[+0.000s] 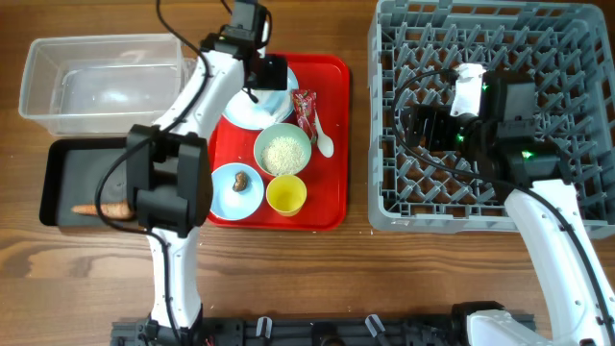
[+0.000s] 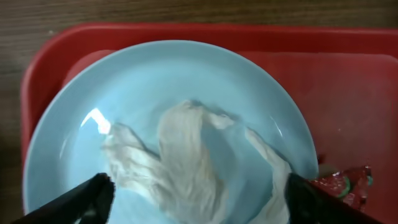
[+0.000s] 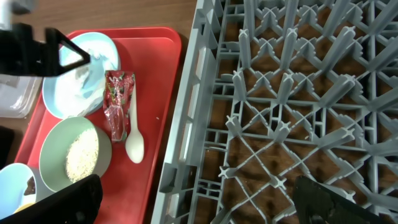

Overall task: Sort waste into correct bins and load items into the dishwasher rack
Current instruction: 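Grasp the white tissue on the plate and drop it in the clear bin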

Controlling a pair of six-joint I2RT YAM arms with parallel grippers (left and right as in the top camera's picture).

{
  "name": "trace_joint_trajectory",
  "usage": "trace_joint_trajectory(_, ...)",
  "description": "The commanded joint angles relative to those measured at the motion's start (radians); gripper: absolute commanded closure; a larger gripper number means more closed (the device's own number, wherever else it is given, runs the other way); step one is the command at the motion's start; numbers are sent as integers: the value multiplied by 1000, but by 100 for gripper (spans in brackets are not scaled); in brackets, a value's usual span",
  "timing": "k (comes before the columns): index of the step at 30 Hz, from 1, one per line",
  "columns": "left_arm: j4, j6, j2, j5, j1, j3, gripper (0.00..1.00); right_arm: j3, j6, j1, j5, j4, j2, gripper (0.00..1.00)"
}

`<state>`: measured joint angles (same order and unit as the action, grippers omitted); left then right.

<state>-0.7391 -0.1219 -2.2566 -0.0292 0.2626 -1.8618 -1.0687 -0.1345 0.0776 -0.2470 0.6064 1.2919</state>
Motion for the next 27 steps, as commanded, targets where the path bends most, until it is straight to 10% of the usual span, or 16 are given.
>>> trace_joint_trajectory(1, 7, 17, -73, -6, 9, -10, 25, -13, -6, 1, -10, 1, 6, 1)
trace_joint_trajectory(5, 11, 17, -98, -6, 10, -8, 55, -10, -7, 1, -10, 1, 7, 0)
trace_joint_trajectory(7, 11, 12, -98, -6, 10, -7, 96, -10, -7, 1, -10, 1, 7, 1)
trace_joint_trajectory(19, -217, -178, 292, -25, -167, -92, 96, -10, -6, 1, -10, -1, 8, 1)
trace_joint_trajectory(27, -217, -175, 144, -69, -414, -87, 94, -10, -6, 1, -10, -7, 8, 1)
